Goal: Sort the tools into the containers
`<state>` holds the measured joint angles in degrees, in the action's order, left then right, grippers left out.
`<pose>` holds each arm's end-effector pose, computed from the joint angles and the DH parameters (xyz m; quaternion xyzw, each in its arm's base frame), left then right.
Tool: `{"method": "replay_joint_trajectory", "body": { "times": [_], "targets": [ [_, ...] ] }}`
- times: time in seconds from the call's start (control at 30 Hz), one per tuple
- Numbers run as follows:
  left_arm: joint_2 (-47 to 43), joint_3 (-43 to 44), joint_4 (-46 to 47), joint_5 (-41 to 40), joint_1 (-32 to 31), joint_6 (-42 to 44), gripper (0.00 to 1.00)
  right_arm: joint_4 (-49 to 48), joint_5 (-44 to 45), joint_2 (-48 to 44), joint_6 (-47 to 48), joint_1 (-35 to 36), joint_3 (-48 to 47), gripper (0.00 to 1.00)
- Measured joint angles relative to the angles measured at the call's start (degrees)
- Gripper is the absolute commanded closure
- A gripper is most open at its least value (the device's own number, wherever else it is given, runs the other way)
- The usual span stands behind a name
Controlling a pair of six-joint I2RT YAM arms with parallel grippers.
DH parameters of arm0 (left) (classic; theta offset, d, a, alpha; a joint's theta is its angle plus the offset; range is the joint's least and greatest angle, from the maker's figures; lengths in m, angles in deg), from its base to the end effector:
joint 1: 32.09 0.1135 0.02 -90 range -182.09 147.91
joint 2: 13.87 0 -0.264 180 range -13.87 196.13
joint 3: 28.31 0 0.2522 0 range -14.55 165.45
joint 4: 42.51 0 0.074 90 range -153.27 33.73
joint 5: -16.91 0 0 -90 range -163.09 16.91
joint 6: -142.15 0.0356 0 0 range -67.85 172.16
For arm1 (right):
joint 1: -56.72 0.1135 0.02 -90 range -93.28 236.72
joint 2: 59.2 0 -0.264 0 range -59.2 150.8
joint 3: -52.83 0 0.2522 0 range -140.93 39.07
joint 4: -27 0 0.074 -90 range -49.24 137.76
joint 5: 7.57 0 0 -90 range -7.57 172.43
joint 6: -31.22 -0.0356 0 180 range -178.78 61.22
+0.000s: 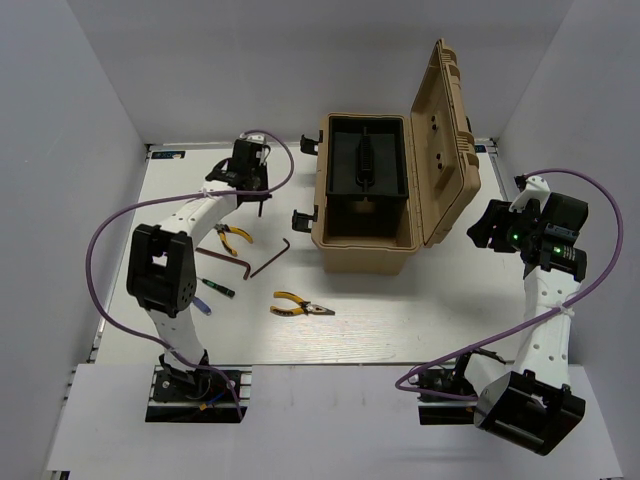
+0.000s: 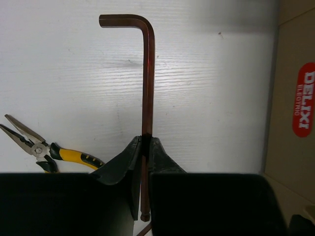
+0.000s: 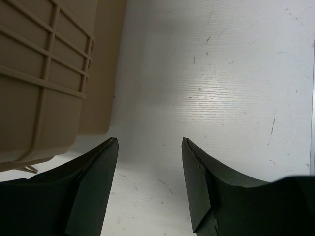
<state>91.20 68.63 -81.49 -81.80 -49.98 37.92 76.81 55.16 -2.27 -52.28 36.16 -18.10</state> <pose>0.3943 -0.1216 0.2528 0.0019 0.9285 -0.0329 0.3699 0.1989 -0.0572 0.3339 -0.0007 0.8718 0.1005 0.4794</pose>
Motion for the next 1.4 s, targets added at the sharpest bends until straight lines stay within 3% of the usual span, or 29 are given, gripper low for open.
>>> {"method": "replay_joint_trajectory", "body": {
  "times": [0.27, 0.5, 0.87, 1.23, 1.4],
  "targets": [
    [-3.69, 6.60, -1.05, 3.98, -0.42, -0.39, 1.00, -0.02, 0.00, 0.00, 0.00, 0.00, 0.02, 0.39],
    [-6.58, 12.41, 2.99, 15.04, -1.88, -1.38, 1.00, -0.04, 0.00, 0.00, -0.02, 0.00, 0.72, 0.39],
    [4.63, 24.59, 9.77, 26.32, -6.64, -6.58, 1.00, 0.00, -0.02, 0.00, -0.07, 0.00, 0.81, 0.39],
    [17.62, 28.94, 13.73, 25.97, -9.81, -12.72, 1.00, -0.09, -0.04, -0.42, -0.07, 0.00, 1.14, 0.39],
    [19.56, 30.62, 13.40, 24.26, -11.26, -13.55, 1.00, 0.04, -0.02, -0.85, -0.09, 0.00, 1.90, 0.39]
  ]
}}
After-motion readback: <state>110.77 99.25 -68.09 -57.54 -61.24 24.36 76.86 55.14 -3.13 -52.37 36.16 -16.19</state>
